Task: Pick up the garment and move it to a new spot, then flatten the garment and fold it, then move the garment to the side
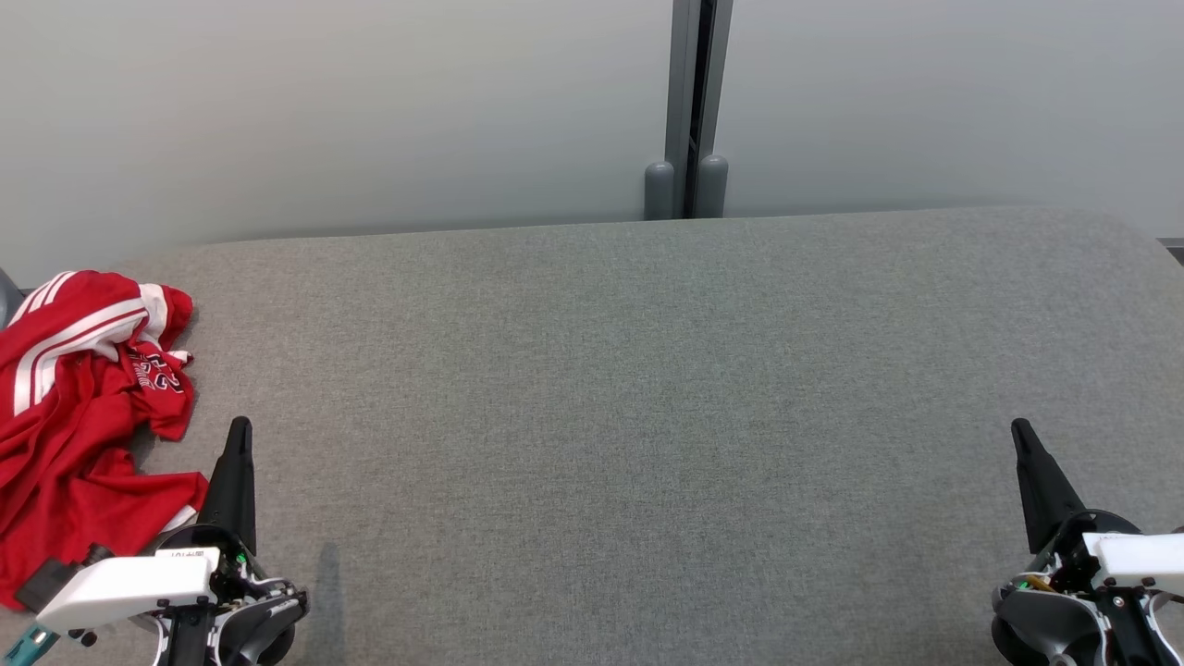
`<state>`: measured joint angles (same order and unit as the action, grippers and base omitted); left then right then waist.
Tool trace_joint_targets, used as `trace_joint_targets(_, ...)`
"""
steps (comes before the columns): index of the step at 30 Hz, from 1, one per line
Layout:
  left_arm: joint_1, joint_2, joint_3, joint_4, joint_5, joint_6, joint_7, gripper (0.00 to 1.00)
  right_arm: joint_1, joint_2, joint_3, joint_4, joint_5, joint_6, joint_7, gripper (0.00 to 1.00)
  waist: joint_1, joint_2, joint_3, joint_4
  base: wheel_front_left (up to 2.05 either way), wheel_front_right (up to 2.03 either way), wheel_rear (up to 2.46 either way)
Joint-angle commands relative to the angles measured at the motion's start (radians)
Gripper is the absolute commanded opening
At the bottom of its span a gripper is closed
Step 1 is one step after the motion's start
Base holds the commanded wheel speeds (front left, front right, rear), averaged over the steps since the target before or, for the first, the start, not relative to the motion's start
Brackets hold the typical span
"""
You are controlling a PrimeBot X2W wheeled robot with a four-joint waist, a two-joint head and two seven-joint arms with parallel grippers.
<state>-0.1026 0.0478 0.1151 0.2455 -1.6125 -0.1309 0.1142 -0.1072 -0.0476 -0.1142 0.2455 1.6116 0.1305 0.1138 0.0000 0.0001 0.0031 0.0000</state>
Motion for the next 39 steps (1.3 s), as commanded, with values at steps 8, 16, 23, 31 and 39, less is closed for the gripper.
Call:
trace_joint_targets(8, -0.014, 0.002, 0.002, 0.000, 0.000, -0.004, 0.002, 0.00, -0.005, -0.005, 0.000, 0.002, 0.002, 0.000, -0.001, 0.00, 0.0000, -0.0001, 0.000, 0.000, 0.00, 0.00, 0.00)
trace_joint_targets(16, -0.014, 0.002, 0.002, 0.000, 0.000, -0.004, 0.002, 0.00, -0.005, -0.005, 0.000, 0.002, 0.002, 0.000, -0.001, 0.00, 0.0000, -0.0001, 0.000, 0.000, 0.00, 0.00, 0.00)
trace_joint_targets(23, -0.014, 0.002, 0.002, 0.000, 0.000, -0.004, 0.002, 0.00, -0.005, -0.005, 0.000, 0.002, 0.002, 0.000, -0.001, 0.00, 0.0000, -0.0001, 0.000, 0.000, 0.00, 0.00, 0.00)
trace_joint_targets(31, -0.014, 0.002, 0.002, 0.000, 0.000, -0.004, 0.002, 0.00, -0.005, -0.005, 0.000, 0.002, 0.002, 0.000, -0.001, 0.00, 0.0000, -0.0001, 0.000, 0.000, 0.00, 0.00, 0.00)
trace_joint_targets(39, -0.014, 0.002, 0.002, 0.000, 0.000, -0.004, 0.002, 0.00, -0.005, -0.005, 0.000, 0.002, 0.002, 0.000, -0.001, 0.00, 0.0000, -0.0001, 0.000, 0.000, 0.00, 0.00, 0.00)
